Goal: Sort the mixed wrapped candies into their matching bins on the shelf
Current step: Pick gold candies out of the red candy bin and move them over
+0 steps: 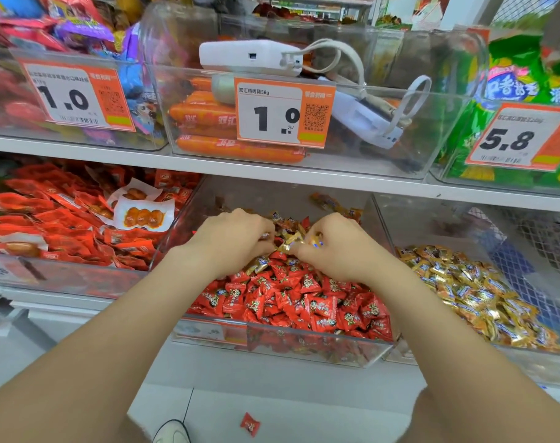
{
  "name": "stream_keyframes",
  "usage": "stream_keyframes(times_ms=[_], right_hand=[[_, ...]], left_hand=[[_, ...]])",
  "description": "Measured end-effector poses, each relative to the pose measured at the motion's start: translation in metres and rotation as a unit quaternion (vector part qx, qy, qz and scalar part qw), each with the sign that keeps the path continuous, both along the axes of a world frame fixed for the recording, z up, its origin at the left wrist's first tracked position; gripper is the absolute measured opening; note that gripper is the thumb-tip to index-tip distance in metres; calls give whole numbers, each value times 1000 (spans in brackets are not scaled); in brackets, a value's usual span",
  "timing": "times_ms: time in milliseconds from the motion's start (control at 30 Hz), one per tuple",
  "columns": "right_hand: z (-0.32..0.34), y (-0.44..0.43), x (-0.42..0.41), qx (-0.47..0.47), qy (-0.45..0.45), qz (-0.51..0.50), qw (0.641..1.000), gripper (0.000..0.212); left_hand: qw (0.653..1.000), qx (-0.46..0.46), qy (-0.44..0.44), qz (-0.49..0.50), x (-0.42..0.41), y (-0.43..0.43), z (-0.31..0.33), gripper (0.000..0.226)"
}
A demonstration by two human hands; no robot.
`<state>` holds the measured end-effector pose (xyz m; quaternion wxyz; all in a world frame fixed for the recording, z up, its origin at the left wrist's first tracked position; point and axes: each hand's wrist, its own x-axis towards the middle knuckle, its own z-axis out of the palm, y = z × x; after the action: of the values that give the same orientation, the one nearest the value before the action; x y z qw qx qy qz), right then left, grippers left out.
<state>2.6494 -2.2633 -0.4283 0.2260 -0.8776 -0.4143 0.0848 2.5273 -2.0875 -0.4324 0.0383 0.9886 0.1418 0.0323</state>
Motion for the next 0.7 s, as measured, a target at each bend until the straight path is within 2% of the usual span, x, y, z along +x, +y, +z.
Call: stream_keyframes(times_ms=[133,233,333,400,500,567,700], right_hand=[[-1,-2,8,41,-42,-3,998,35],[-6,8,8,49,-61,8,997,31],[-13,21,9,-7,-73,24,997,34],[-16,27,11,-59,-79,35,995,46],[-14,31,9,-121,-92,56,987,60],[-15,33,6,-139,-106,61,983,58],[-17,35,6,-99,-114,66,986,33]], left_hand=[[992,-102,-79,-6,-17,9,8,9],[990,-138,-38,7,-34,11,11,8],[993,-104,38,36,-43,6,9,25],[994,-79,67,47,-43,1,8,42],[995,-32,90,39,-35,-6,4,53],[995,-10,94,33,-31,-9,0,51],[996,-16,83,16,-29,-6,0,32]])
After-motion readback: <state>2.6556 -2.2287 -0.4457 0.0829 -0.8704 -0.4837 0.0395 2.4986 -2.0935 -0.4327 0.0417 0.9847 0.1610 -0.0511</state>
